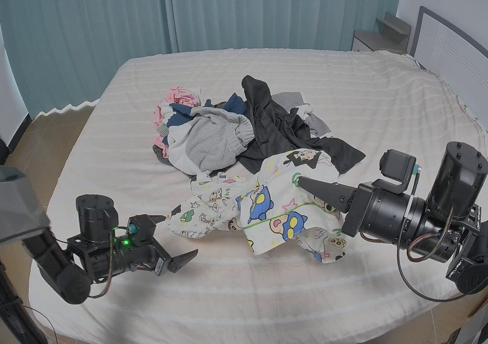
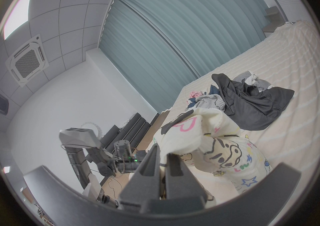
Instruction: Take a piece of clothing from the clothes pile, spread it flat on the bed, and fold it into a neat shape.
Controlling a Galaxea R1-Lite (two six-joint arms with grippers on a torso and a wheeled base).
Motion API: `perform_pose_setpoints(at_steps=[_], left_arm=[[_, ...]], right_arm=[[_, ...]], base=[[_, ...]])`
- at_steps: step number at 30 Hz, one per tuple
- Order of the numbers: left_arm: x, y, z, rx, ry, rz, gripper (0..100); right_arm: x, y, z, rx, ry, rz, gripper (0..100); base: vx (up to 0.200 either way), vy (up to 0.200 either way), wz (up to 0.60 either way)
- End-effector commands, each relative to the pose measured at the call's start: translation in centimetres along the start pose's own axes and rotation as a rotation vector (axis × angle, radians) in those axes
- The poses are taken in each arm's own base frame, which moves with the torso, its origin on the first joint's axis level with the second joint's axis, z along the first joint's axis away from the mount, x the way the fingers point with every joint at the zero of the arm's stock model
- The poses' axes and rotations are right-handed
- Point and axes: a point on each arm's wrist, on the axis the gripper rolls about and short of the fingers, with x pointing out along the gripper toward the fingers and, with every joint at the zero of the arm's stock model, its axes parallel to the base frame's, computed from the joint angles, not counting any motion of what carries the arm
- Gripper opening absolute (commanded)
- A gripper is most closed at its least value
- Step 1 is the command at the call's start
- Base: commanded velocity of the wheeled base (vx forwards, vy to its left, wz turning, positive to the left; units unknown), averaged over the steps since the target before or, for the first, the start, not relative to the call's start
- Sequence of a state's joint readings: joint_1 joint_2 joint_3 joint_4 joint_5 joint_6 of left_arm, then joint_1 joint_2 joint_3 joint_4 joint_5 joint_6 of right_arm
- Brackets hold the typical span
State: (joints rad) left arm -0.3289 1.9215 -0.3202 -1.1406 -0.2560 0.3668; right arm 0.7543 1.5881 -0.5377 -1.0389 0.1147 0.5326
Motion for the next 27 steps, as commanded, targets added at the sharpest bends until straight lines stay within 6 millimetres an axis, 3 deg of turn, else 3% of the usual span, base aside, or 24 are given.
perform_pose_setpoints(at_steps=[1,13,27], left_arm=[[7.8,-4.4,-6.8,-0.034,0.078,0.033,100],[11.0,-3.8,-4.5,-0.058,-0.061,0.078,100],[11.4,-3.4,-3.8,-0.062,-0.085,0.130,100]], right_arm=[[0.0,0.6,0.5,-0.001,-0.015,0.019,0],[-0.2,0.7,0.6,0.000,-0.019,0.017,0],[-0.3,0.6,0.5,0.000,-0.016,0.014,0]], base=[[0.000,0.000,0.00],[0.000,0.000,0.00],[0.000,0.000,0.00]])
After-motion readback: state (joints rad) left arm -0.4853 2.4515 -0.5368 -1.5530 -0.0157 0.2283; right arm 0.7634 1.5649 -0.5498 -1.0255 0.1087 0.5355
